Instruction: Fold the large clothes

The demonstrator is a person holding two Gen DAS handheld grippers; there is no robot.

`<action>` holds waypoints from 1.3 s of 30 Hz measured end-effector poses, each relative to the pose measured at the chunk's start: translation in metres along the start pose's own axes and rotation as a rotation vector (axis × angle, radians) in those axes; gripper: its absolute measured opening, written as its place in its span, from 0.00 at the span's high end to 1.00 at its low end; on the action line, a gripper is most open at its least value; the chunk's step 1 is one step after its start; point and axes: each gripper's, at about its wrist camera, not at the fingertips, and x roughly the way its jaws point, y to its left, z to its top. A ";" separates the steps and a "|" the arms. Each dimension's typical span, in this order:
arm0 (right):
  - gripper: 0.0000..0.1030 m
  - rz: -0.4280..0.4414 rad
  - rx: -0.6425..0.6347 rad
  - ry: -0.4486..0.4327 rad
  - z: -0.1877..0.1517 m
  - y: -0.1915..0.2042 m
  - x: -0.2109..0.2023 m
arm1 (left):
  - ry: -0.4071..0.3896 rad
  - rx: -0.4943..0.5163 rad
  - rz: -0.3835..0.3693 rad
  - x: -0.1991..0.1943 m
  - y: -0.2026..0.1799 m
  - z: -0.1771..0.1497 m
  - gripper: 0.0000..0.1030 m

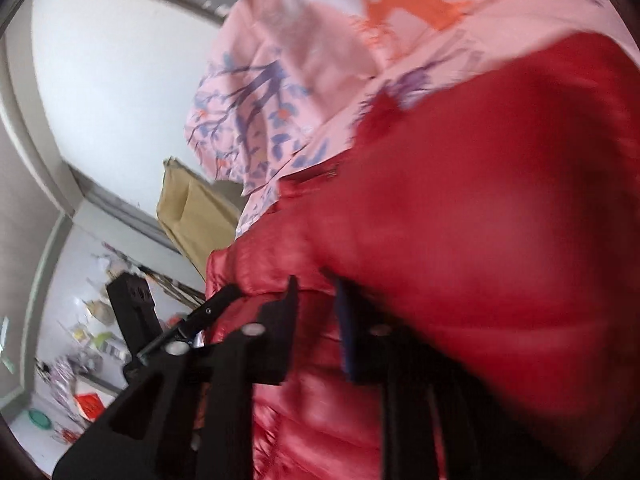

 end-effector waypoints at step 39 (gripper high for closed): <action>0.77 -0.236 -0.226 -0.198 0.023 0.020 0.000 | -0.088 -0.187 0.020 -0.018 0.048 0.015 0.03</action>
